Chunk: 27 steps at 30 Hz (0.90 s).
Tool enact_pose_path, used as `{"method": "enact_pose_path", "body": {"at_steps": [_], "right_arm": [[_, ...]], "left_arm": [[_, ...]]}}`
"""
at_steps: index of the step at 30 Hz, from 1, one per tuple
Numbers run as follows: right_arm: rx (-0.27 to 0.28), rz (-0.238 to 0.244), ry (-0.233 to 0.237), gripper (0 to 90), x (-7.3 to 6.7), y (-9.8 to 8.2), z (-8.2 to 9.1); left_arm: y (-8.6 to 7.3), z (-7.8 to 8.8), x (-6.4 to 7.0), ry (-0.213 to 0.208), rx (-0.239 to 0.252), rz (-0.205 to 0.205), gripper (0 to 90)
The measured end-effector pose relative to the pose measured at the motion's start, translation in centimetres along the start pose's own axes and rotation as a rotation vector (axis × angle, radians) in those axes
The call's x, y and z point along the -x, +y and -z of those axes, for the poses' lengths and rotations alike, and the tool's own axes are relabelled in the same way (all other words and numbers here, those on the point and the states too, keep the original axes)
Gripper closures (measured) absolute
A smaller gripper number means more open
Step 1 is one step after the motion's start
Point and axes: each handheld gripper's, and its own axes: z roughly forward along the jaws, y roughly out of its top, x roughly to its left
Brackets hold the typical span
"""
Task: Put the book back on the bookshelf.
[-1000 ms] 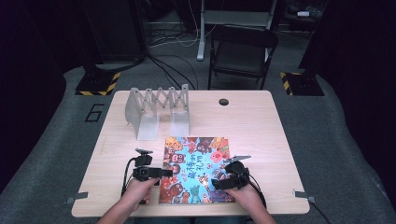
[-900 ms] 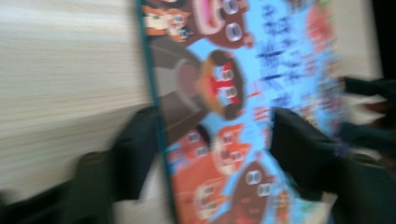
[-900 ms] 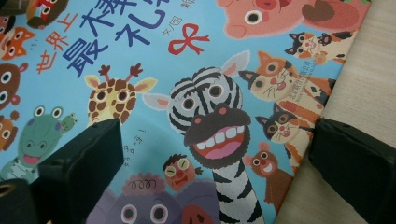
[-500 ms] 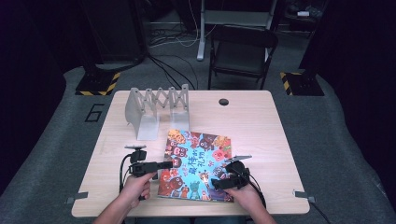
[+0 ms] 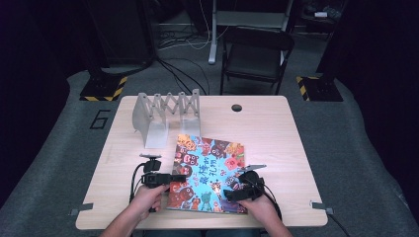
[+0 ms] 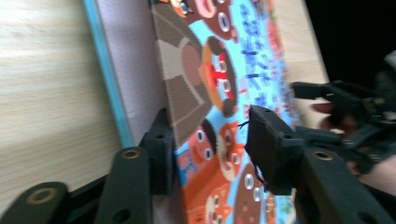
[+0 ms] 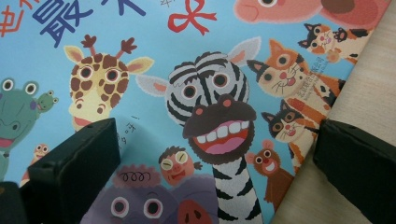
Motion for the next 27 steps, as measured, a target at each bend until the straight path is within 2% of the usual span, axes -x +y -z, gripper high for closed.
{"method": "enact_pose_path", "body": {"at_steps": [1,4,6,7,8,9,10,11,14,15,18,19,20,27], "right_arm": [[0.001,0.003,-0.006,0.0,-0.1,0.0,0.0],[0.008,0.013,-0.017,0.0,-0.3,0.1,0.2],[0.009,0.022,-0.027,0.0,-0.2,0.2,0.3],[0.012,0.015,-0.023,0.0,-0.1,0.2,0.3],[0.003,-0.007,0.007,0.0,0.2,0.2,0.3],[0.003,-0.022,0.019,0.0,0.4,0.2,0.3],[0.003,-0.028,0.021,0.0,0.4,0.1,0.3],[0.012,-0.015,0.016,0.0,0.4,0.2,0.3],[0.025,-0.012,0.007,0.0,0.5,0.3,0.4],[0.025,-0.014,0.007,0.0,0.5,0.3,0.5],[0.035,-0.033,0.019,0.0,0.6,0.2,0.6],[0.048,-0.018,0.021,0.0,0.7,0.2,0.6],[0.048,-0.038,0.028,0.0,0.7,0.2,0.7],[0.065,-0.053,0.035,0.0,1.0,0.2,0.9]], "left_arm": [[0.1,0.0,0.2,0.019,-0.001,-0.002,60.6],[0.2,0.2,0.7,0.048,-0.006,-0.014,59.9],[0.2,0.2,1.2,0.094,-0.012,-0.032,58.1],[0.1,0.2,1.4,0.120,-0.014,-0.039,56.7],[0.1,0.2,1.5,0.130,-0.011,-0.039,56.4],[0.1,0.3,1.5,0.151,-0.027,-0.062,56.7],[0.1,0.2,1.5,0.159,-0.021,-0.051,57.6],[0.1,0.3,1.4,0.142,-0.013,-0.038,59.2],[0.2,0.5,1.6,0.123,0.011,-0.033,62.9],[0.1,0.5,1.7,0.120,0.022,-0.039,63.1],[0.1,0.9,1.5,0.071,0.044,-0.032,66.2],[0.1,1.0,1.5,0.059,0.051,-0.029,67.3],[0.2,1.1,1.5,0.051,0.055,-0.024,68.2],[0.1,1.1,2.1,0.067,0.070,-0.050,69.3]]}}
